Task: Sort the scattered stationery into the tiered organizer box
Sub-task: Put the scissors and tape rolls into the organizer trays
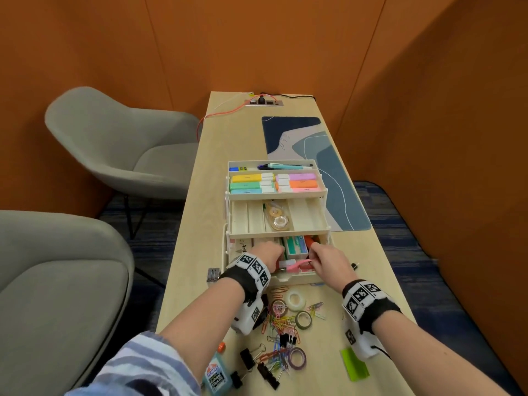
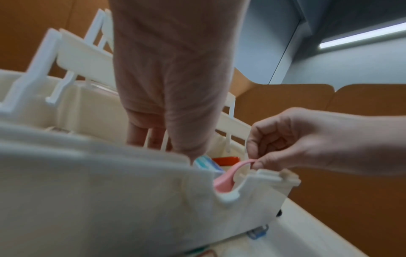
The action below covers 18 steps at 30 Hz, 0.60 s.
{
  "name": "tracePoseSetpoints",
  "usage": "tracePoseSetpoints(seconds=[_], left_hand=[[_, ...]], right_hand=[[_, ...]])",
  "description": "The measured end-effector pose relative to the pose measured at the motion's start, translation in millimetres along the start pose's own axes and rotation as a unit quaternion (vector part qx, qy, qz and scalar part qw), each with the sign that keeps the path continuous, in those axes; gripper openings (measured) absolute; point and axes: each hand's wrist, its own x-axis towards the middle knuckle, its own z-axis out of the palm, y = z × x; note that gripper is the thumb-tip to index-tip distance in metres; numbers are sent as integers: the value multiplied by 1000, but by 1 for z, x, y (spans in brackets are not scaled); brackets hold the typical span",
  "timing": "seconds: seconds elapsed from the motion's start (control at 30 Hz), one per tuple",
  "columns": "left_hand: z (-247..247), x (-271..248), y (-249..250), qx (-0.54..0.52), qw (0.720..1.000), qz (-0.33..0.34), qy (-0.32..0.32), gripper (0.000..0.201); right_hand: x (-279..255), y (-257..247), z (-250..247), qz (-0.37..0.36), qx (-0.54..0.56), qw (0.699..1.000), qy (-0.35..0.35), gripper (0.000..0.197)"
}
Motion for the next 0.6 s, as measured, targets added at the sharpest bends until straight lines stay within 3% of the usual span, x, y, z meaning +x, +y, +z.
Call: tracePoseSetpoints(seconds=[0.17, 0.3, 0.43, 0.6], left_hand=[[7, 5, -1, 49, 998, -28, 22, 24], [4, -2, -2, 90, 994, -40, 53, 20], [-7, -26, -14, 16, 996, -22, 82, 19], [3, -92, -40, -110, 968, -13, 224, 19]], right_hand=[[10, -4, -4, 20, -15, 999, -32, 1], [20, -11, -2, 33, -21, 999, -35, 9], [16, -18, 3, 26, -10, 1000, -6, 10], [-28, -39, 4, -45, 52, 993, 92, 10]])
